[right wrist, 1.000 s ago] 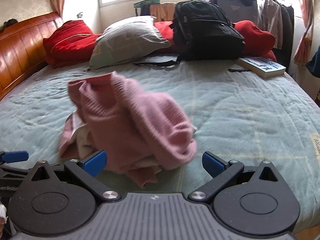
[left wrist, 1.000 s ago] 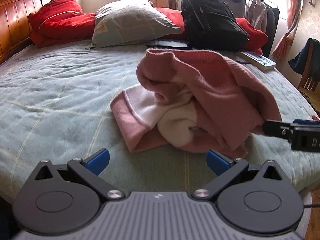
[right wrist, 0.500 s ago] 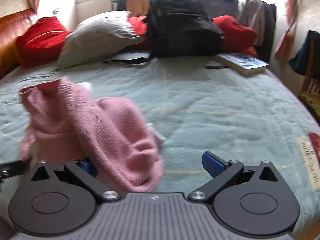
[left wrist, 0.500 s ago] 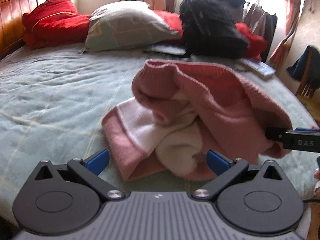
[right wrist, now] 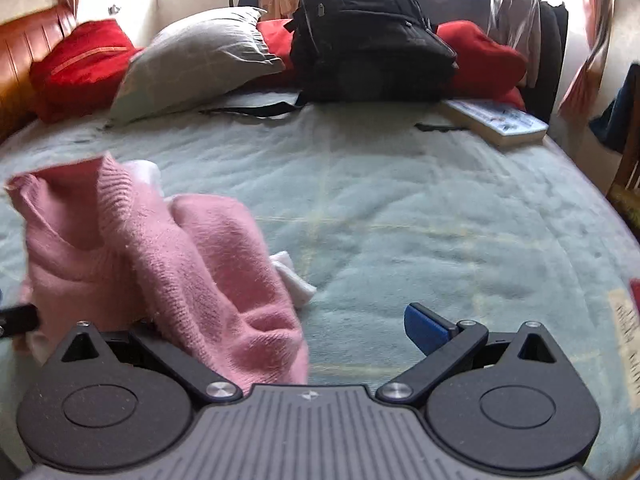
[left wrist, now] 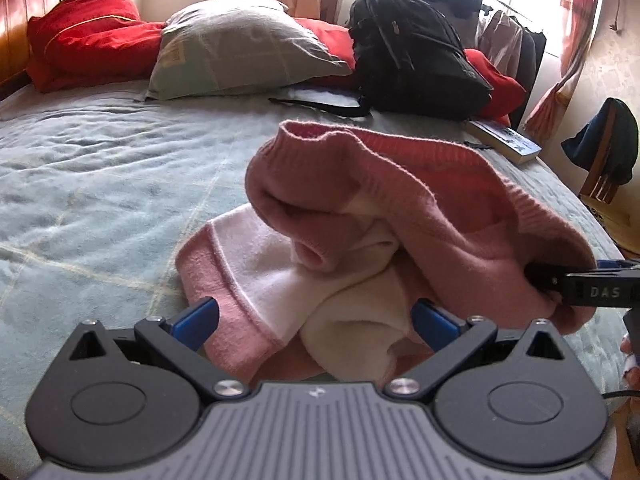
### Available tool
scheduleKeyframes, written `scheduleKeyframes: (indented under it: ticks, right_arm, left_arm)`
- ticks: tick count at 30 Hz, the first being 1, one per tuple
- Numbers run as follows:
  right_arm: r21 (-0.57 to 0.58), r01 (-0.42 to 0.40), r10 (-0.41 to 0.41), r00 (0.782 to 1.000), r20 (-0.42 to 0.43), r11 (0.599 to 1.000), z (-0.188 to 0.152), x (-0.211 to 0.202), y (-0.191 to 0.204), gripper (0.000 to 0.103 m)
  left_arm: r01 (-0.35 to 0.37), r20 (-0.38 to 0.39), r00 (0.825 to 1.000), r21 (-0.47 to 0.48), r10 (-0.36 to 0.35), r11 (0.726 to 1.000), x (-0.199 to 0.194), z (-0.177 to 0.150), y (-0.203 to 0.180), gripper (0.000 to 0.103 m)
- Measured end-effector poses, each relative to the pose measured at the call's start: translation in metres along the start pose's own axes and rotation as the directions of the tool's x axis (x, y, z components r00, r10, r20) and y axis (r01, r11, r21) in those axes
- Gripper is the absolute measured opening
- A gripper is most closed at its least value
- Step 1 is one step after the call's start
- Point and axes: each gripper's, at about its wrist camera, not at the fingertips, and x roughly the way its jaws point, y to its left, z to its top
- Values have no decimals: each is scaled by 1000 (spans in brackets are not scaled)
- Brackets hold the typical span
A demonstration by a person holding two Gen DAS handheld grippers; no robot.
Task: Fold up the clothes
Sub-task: 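Move both grippers toward the crumpled pink-and-white sweater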
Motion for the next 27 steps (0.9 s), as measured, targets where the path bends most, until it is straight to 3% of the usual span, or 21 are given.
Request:
scheduleKeyframes:
  ticks: [2, 7, 20, 27]
  right_arm:
    - [14, 44, -44, 999, 10, 999, 3, 4, -10, 103]
    - [-4, 2, -2, 1000, -21, 1000, 5, 13, -24, 103]
    - [-9, 74, -74, 996, -47, 997, 30, 67, -63, 103]
    - [-6, 109, -109, 993, -40, 994, 26, 69, -73, 103]
  left_arm:
    - [-2, 5, 1000, 17, 2, 1000, 0, 1, -2, 102]
    - [-9, 3, 1000, 47, 8, 999, 0, 3, -4, 102]
    - [-42, 21, 999, 116, 40, 992, -1, 16, -13, 102]
    - [-65, 24, 998, 150, 62, 986, 5, 28, -10, 102]
